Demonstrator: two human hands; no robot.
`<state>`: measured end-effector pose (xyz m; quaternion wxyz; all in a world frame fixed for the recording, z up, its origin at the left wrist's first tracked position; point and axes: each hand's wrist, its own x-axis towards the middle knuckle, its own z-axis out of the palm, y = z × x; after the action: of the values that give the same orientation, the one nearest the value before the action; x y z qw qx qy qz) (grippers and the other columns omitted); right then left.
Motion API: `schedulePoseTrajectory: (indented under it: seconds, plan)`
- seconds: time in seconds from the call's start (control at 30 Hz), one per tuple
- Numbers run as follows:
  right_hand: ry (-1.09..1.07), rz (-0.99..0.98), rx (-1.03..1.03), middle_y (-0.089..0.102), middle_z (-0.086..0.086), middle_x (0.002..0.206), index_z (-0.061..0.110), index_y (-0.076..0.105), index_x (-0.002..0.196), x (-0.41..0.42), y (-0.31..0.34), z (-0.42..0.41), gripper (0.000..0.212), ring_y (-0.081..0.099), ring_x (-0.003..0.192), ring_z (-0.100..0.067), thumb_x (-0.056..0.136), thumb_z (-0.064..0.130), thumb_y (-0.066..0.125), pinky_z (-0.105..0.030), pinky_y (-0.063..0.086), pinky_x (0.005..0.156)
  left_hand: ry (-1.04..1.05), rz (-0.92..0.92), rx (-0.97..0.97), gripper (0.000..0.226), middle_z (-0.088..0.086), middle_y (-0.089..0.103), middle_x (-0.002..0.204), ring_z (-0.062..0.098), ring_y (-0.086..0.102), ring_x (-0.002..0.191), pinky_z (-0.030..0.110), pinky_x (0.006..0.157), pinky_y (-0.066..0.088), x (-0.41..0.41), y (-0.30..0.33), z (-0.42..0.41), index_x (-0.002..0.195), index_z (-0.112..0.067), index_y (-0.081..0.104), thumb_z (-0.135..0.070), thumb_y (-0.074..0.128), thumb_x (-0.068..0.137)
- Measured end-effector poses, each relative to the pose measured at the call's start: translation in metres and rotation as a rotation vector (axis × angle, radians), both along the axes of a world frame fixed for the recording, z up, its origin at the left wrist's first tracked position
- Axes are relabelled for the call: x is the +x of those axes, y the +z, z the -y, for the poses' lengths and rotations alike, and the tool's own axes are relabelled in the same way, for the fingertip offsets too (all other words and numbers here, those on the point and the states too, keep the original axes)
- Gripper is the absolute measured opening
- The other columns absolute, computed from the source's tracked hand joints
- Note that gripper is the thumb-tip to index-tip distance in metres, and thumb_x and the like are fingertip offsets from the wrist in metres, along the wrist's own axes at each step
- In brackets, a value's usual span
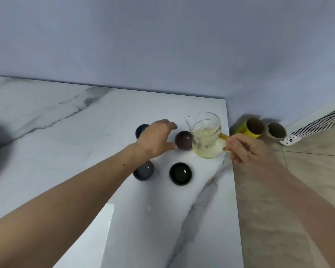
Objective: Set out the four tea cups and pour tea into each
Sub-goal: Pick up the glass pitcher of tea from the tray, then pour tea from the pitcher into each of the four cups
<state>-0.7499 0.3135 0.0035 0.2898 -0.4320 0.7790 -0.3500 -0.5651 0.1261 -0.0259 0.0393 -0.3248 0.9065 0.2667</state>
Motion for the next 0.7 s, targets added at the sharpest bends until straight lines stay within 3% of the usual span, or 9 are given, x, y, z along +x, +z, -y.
schedulePoseTrajectory:
  seconds: [0.1,0.27,0.43,0.57,0.7]
  plan:
    - [0.034,-0.06,-0.005,0.061,-0.001,0.062,0.022,0.062,0.075,-0.015,-0.006,0.006,0.028,0.054,0.054,-0.006,0.092,0.038,0.048,-0.03,0.046,0.061,0.007,-0.03,0.022,0.075,0.01,0.055,0.129,0.024,0.054,0.117,0.035,0.097,0.044,-0.011,-0.017,0.003,0.135,-0.011,0.047,-0.031,0.08,0.071]
    - [0.104,-0.134,0.0,0.055,0.001,0.057,0.027,0.058,0.066,-0.033,-0.013,0.011,0.032,0.048,0.05,-0.005,0.094,0.038,0.047,-0.024,0.043,0.054,0.018,-0.065,0.039,0.086,0.009,0.054,0.127,0.023,0.052,0.117,0.03,0.094,0.043,-0.022,-0.043,-0.002,0.135,-0.011,0.046,-0.036,0.085,0.063]
    - [0.131,-0.2,0.001,0.054,0.002,0.057,0.025,0.062,0.071,-0.048,-0.017,0.019,0.034,0.051,0.057,-0.015,0.091,0.048,0.045,-0.034,0.042,0.058,0.075,-0.136,0.063,0.089,0.006,0.058,0.127,0.022,0.055,0.116,0.03,0.093,0.045,-0.03,-0.059,-0.004,0.132,-0.012,0.048,-0.038,0.088,0.057]
    - [0.158,-0.287,0.015,0.057,0.008,0.049,0.021,0.061,0.072,-0.055,-0.013,0.028,0.046,0.046,0.041,-0.003,0.081,0.062,0.042,-0.029,0.037,0.05,0.129,-0.197,0.118,0.086,-0.002,0.061,0.121,0.017,0.057,0.108,0.027,0.09,0.046,-0.031,-0.068,-0.003,0.127,-0.019,0.052,-0.039,0.09,0.052]
    - [0.2,-0.375,0.024,0.054,0.011,0.047,0.02,0.057,0.067,-0.055,-0.007,0.034,0.044,0.045,0.041,-0.001,0.088,0.056,0.044,-0.023,0.035,0.048,0.161,-0.241,0.172,0.085,-0.005,0.061,0.115,0.016,0.058,0.106,0.03,0.093,0.049,-0.03,-0.072,-0.001,0.122,-0.022,0.056,-0.035,0.093,0.047]
